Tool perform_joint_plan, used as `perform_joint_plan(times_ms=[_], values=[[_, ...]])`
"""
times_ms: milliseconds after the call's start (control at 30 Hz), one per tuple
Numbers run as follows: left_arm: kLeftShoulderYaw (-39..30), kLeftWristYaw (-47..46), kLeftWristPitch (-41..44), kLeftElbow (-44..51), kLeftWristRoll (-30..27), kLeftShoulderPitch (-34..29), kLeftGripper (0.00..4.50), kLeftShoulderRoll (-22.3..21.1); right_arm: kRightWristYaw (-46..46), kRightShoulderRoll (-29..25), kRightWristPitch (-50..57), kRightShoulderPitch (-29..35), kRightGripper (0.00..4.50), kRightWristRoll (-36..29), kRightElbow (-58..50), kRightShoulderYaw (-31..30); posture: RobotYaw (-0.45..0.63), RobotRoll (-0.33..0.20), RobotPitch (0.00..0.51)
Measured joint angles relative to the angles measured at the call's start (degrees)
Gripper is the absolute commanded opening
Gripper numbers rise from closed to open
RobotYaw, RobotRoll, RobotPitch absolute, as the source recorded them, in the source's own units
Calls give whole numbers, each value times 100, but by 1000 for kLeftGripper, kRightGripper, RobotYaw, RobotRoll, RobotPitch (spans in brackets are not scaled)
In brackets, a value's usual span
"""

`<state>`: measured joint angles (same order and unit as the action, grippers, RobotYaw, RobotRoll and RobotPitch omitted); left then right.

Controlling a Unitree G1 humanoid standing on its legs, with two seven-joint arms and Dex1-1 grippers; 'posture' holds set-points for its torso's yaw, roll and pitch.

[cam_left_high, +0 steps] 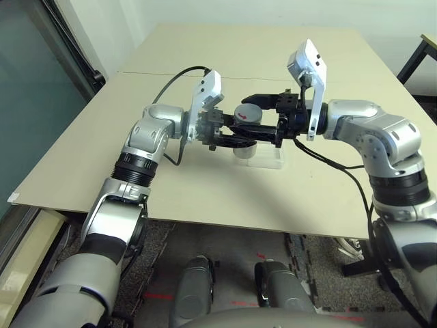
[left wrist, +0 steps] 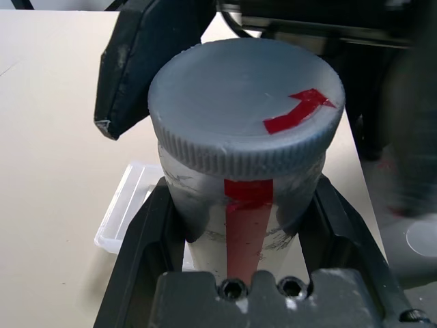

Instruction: Pour the medicine from the bottle into the box.

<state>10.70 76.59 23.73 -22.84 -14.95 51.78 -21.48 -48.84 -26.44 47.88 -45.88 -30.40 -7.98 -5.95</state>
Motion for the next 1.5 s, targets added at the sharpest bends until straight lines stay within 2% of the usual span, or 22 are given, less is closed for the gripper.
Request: perform_joint_plan(times_ms=[33,233,367,700,1000,1033,1167,1233,1367,1433,1500], values=[[0,-1,10,9,0,0,2458,-3,-2,6,-22,0,2579,5,21,0,41,0,60],[-5,-1,161,197,-5,0,2458,-67,-368,35,-377,-57,2581,-5,339,10,37,0,56],[-32,41,255,399,-85,7,2458,-73,-1298,-29,-909,-339,2580,-6,1019,0,39,0,60],[-81,36,725,1032,-237,124,2458,-10,-4185,141,-2511,-1790,2580,269,3895,-156,83,0,81],[-120,-191,990,1150,-224,-65,2458,-131,-4343,277,-3318,-2256,2580,208,5057,-715,101,0,89],[-120,-212,998,1158,-220,-65,2458,-137,-4343,280,-3363,-2267,2580,218,5094,-716,99,0,89],[-81,-276,1027,1253,-215,-64,2458,-75,-4320,235,-3566,-2285,3896,390,4943,-688,89,0,86],[-27,-278,1025,1359,-242,-62,2458,38,-4275,145,-3475,-2191,4500,475,4496,-644,89,0,86],[57,-293,976,1427,-255,-78,2458,54,-3823,-89,-2965,-1592,4500,434,3422,-376,53,0,85],[71,-307,940,1439,-276,-112,2458,58,-3131,-152,-2368,-965,4500,297,2432,-92,53,0,85],[69,-319,909,1440,-302,-113,2458,62,-2697,-144,-2048,-639,4500,226,1911,31,37,0,86]])
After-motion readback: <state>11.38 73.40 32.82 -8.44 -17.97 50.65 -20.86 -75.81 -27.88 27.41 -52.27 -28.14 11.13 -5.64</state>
